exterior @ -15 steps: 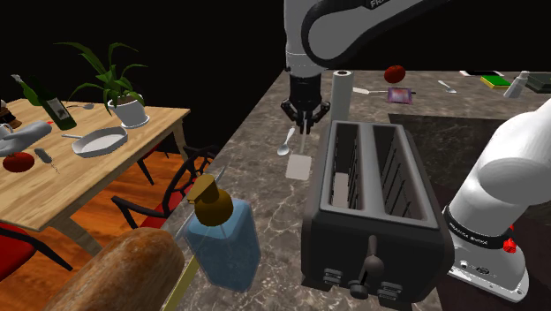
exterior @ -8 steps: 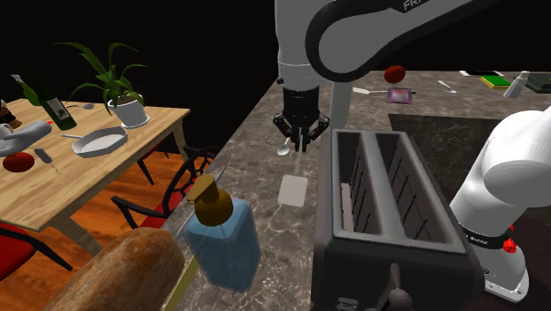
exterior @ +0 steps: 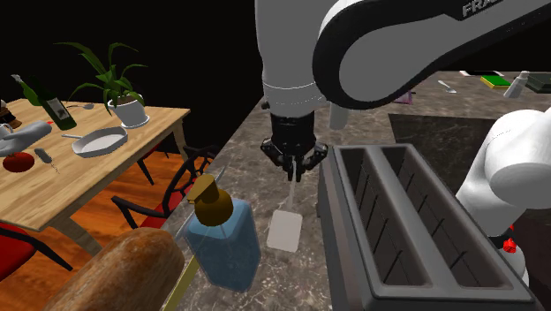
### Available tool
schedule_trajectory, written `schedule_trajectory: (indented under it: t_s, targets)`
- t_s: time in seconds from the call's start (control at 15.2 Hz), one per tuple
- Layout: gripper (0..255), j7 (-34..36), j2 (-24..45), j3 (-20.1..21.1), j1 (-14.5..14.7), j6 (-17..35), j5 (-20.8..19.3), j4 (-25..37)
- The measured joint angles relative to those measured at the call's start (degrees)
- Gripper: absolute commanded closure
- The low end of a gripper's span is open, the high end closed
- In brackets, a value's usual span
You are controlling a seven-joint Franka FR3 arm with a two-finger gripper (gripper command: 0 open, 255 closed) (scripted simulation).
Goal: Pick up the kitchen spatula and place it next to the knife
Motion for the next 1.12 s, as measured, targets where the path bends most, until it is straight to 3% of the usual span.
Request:
schedule_trajectory:
  t_s: [0.66,1.12]
  targets:
    - [255,16.06,6.15,12.22,2.84,-0.86,-0.47,7.21]
    - [255,31.65,18.18,22.96,3.03,-1.83,-8.88,16.79]
